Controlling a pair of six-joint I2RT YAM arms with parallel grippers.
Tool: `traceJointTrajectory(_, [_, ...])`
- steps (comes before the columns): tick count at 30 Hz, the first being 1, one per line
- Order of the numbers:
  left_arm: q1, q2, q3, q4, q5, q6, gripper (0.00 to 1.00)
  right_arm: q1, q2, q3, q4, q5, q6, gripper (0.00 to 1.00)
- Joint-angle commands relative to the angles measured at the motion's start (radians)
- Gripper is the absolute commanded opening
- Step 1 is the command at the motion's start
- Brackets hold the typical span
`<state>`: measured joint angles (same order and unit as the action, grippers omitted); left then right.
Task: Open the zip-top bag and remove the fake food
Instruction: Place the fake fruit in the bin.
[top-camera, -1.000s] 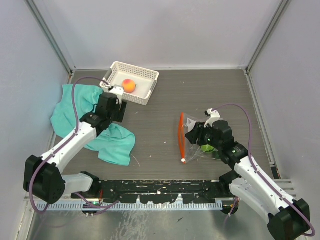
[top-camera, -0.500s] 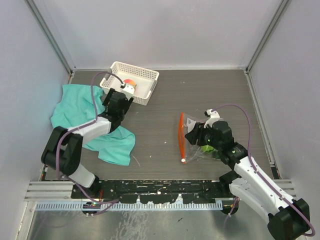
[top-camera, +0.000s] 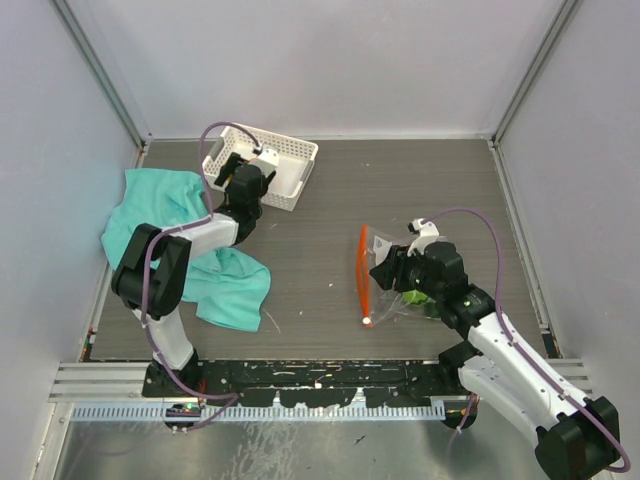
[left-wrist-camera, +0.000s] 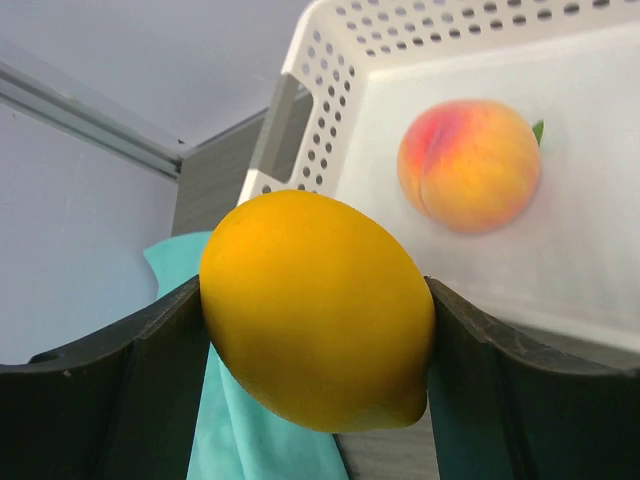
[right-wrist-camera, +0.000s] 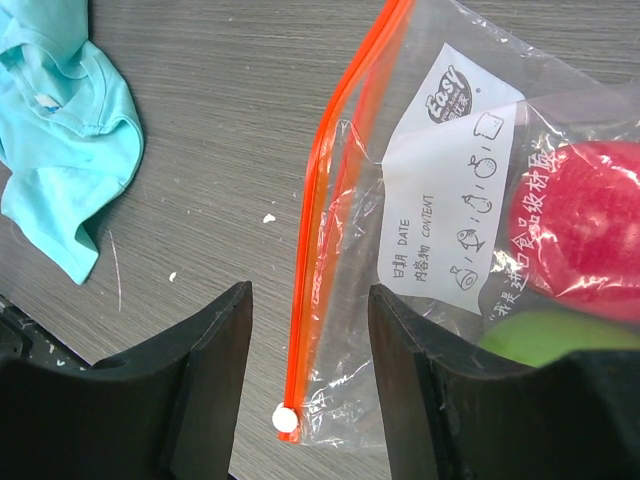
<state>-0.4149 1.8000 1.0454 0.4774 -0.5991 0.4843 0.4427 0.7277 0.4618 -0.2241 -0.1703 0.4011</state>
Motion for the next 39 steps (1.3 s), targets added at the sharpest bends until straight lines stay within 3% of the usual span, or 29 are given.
traceJointTrajectory(1, [0.020, 0.027, 0.100, 0.088, 0.010, -0.003, 0.00, -0.003, 0.011, 0.019, 0.056, -0.006, -0.023, 0.55])
traceJointTrajectory(5, [0.050, 0.067, 0.184, 0.009, 0.057, -0.077, 0.01, -0.004, 0.010, 0.024, 0.055, -0.006, -0.024, 0.55])
traceJointTrajectory(15, [0.128, 0.189, 0.459, -0.346, 0.221, -0.236, 0.18, -0.004, 0.006, 0.011, 0.057, -0.009, -0.024, 0.55])
traceJointTrajectory(23, [0.202, 0.363, 0.888, -0.883, 0.290, -0.441, 0.32, -0.004, 0.004, 0.011, 0.055, -0.010, -0.024, 0.55])
traceJointTrajectory(26, [0.217, 0.436, 1.033, -1.032, 0.310, -0.470, 0.44, -0.004, 0.004, 0.010, 0.055, -0.012, -0.023, 0.55])
traceJointTrajectory(32, [0.240, 0.508, 1.173, -1.161, 0.337, -0.598, 0.66, -0.003, 0.000, 0.009, 0.055, -0.013, -0.021, 0.55])
traceJointTrajectory(37, [0.241, 0.546, 1.263, -1.236, 0.353, -0.641, 0.99, -0.004, -0.009, 0.008, 0.048, -0.012, -0.022, 0.55])
traceJointTrajectory(39, [0.242, 0.561, 1.302, -1.267, 0.356, -0.656, 0.98, -0.004, -0.011, 0.006, 0.048, -0.013, -0.020, 0.55])
